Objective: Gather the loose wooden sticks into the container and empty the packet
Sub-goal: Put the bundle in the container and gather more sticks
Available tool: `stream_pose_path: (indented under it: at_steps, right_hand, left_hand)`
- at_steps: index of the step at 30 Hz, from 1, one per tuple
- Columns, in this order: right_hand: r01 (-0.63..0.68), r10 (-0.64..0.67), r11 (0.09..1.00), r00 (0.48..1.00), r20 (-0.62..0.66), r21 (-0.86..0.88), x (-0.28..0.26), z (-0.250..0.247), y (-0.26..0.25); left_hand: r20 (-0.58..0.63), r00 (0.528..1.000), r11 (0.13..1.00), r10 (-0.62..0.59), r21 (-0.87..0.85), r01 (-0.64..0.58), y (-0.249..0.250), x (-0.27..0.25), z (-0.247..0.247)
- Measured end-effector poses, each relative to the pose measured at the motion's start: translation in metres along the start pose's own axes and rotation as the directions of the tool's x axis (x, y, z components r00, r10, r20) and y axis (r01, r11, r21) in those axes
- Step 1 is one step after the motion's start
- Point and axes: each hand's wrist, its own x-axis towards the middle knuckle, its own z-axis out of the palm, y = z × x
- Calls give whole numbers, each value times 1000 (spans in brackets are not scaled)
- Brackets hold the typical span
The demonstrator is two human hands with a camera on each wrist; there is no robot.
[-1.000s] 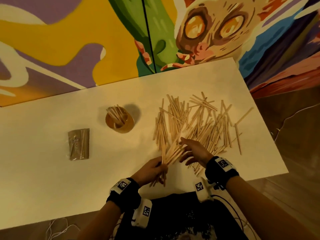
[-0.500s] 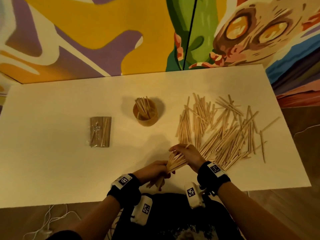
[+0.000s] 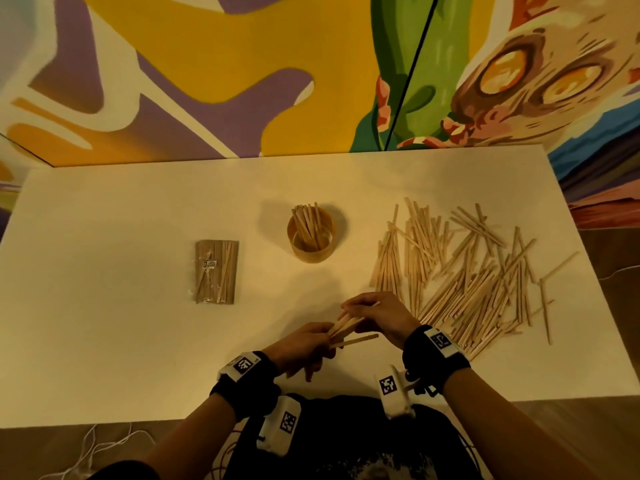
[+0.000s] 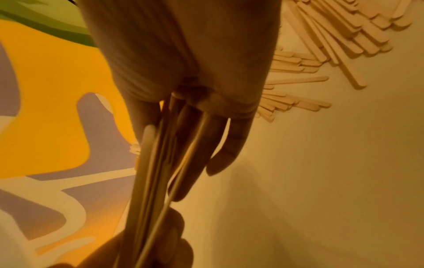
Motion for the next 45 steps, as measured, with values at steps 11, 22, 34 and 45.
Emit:
stream_pose_path:
  at_steps: [11,22,34,45]
  right_hand:
    - [-73,73,981,997,-9,-181,9,20,-14]
    - [-72,70,995,997,-40,-63,10,38,-10]
    - [25,-3,982,993,-119,186,1,20,-9]
    - [86,-76,980,995,-62,181,-18,38,-7]
  left_hand:
    - [-111,989,955,102,288,-66,-6,11,-20]
    - [-266,823,499,501,867,-24,-13,18,-19]
    - [-404,843,931,355,70,-358,-5,-30,-26]
    - [-603,732,817,318,-218,-534,-11,-14,-1]
